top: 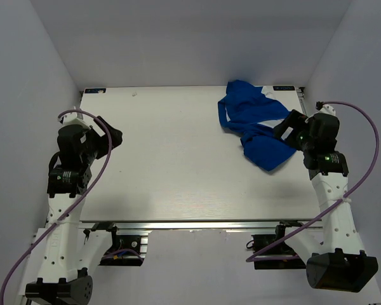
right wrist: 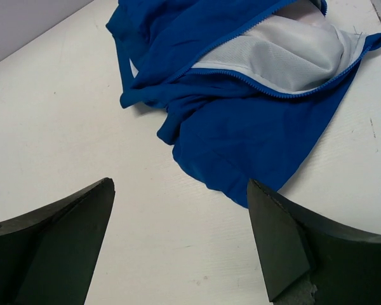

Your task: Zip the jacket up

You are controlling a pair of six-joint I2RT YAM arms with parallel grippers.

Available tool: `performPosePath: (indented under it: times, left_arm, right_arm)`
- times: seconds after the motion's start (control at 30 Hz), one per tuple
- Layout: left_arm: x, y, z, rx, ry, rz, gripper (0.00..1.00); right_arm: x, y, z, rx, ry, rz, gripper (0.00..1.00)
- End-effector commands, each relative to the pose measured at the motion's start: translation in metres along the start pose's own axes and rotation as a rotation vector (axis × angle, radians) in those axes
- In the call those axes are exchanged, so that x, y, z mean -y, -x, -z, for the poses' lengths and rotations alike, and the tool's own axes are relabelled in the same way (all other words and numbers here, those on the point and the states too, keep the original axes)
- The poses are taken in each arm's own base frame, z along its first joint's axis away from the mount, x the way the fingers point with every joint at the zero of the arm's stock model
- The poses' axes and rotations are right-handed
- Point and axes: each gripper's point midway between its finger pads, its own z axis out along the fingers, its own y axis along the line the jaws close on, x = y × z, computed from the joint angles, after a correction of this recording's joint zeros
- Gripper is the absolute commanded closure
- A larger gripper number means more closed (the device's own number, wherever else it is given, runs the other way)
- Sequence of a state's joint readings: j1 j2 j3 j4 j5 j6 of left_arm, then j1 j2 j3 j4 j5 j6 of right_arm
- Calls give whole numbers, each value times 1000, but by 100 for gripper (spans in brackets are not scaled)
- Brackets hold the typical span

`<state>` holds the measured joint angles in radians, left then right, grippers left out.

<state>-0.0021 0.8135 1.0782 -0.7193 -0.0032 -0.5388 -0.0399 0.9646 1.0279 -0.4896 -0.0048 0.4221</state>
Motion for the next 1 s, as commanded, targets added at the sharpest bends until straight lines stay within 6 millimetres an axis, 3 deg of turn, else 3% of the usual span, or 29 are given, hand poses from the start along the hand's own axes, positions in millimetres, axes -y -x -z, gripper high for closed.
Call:
performPosePath:
  times: [0.0,0.17,0.3,0.37,0.4,0.43,0.53,0.67,0.7,0.73,0.77,0.8,0.97]
  left_arm:
    - [10,7,3,-2,-37,-14,2]
    - [11,6,-7,-13,-38,-11,2]
    - [14,2,-16,-44,-52,-12,2]
    - [14,0,-19,-54,-50,-10,2]
    - [12,-2,-22,-59,-43,-10,2]
    - [11,-1,-23,-53,-42,-10,2]
    - [9,-6,-30,-53,-42,-9,2]
    - [4,-9,-38,-49,-26,-12,2]
    - [2,-10,-40,-49,-21,-10,2]
    - [1,-10,-42,-45,-17,-13,2]
    - [0,-12,-45,-52,-12,-15,2]
    - [-2,-13,-47,-53,-3,-13,2]
    - [5,-15,-60,-55,-45,4,2]
  right_arm:
    - [-9,12,0,54,52,41,11]
    - [-1,9,-13,35,15,39,11]
    - [10,5,-42,-20,-54,14,11]
    - [14,13,-52,-28,-83,-1,11]
    - [19,6,-67,-73,-106,-9,10]
    - [21,14,-72,-66,-118,-18,11]
    - [38,10,-102,-113,-189,-60,11]
    - [56,20,-142,-59,-280,-101,11]
    - [64,11,-158,-93,-303,-105,11]
    - [65,13,-167,-93,-312,-107,11]
    - [65,28,-176,-60,-326,-116,11]
    - [74,17,-195,-98,-360,-117,11]
    - [84,14,-256,-142,-400,-135,11]
